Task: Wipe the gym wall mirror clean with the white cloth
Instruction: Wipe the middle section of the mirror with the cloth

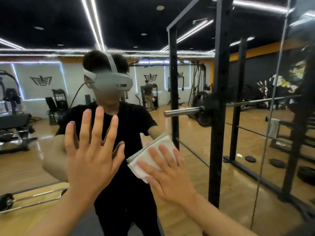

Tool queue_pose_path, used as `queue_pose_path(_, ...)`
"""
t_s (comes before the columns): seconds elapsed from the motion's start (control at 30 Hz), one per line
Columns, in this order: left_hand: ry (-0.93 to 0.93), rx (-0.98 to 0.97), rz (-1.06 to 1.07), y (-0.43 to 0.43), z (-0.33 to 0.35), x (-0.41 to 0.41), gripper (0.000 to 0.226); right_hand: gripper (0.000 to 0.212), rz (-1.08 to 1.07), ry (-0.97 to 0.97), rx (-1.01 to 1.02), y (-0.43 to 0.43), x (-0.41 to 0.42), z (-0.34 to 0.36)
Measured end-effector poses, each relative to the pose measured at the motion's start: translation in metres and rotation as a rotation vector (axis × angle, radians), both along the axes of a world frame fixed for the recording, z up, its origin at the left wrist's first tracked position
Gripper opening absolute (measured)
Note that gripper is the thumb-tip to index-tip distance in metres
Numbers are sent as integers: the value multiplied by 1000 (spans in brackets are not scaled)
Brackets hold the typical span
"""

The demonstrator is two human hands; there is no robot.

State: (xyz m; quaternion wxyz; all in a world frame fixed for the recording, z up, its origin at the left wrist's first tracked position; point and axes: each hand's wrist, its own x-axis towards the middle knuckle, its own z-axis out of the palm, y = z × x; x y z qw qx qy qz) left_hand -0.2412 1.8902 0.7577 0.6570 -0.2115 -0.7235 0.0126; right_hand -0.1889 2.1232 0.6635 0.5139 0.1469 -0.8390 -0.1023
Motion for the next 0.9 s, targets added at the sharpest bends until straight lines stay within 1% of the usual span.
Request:
queue_pose_path(0.07, 7, 7, -3, 1, 0, 0, 66, 59, 1, 46, 36, 25, -3, 49)
queue_pose_path(0.1, 13, 6, -7, 1, 0, 0, 67, 60, -8, 98, -14, 37, -6, 85)
queue_pose_path(0.17, 20, 2, -11, 2, 1, -1, 68, 58, -23, 186, -185, 57, -10, 155)
queue_pose_path(0.23, 23, 0, -14, 2, 0, -1, 68, 56, -22, 256, -355, 66, -13, 188)
queue_pose_path(0.3, 25, -2, -11, 1, 0, -2, 69, 57, -8, 283, -503, 52, -16, 171)
queue_pose_path(0.33, 21, 1, -9, 1, -1, -2, 69, 57, -16, 271, -551, 38, -16, 144)
queue_pose_path(0.37, 16, 4, -6, 0, -1, -2, 69, 58, -17, 234, -551, 24, -15, 110)
queue_pose_path(0.43, 10, 5, -4, 0, 0, -1, 69, 58, 13, 125, -421, 7, -7, 38)
queue_pose_path(0.47, 7, 4, -3, 0, 0, -1, 69, 58, 22, 81, -314, 11, -3, 13)
queue_pose_path(0.5, 2, 4, -6, 0, 0, 0, 69, 58, 34, 48, -196, 24, -1, 1)
queue_pose_path(0.57, -3, 11, -16, 0, 0, 1, 69, 58, 65, 27, -1, 61, -2, 19)
queue_pose_path(0.6, -6, 16, -17, 0, 0, 2, 69, 58, 63, 48, 37, 79, -4, 42)
queue_pose_path(0.63, -8, 20, -21, 1, 0, 2, 69, 59, 43, 93, 14, 96, -6, 72)
queue_pose_path(0.7, -9, 26, -34, 1, 1, 3, 69, 58, -17, 193, -143, 125, -8, 141)
queue_pose_path(0.77, -15, 26, -43, 3, 1, 4, 69, 56, -63, 254, -305, 138, -6, 188)
queue_pose_path(0.83, -14, 20, -42, 3, 1, 4, 70, 56, -52, 271, -389, 130, -6, 187)
queue_pose_path(0.9, -10, 18, -39, 3, 2, 5, 69, 61, -36, 241, -400, 108, -7, 138)
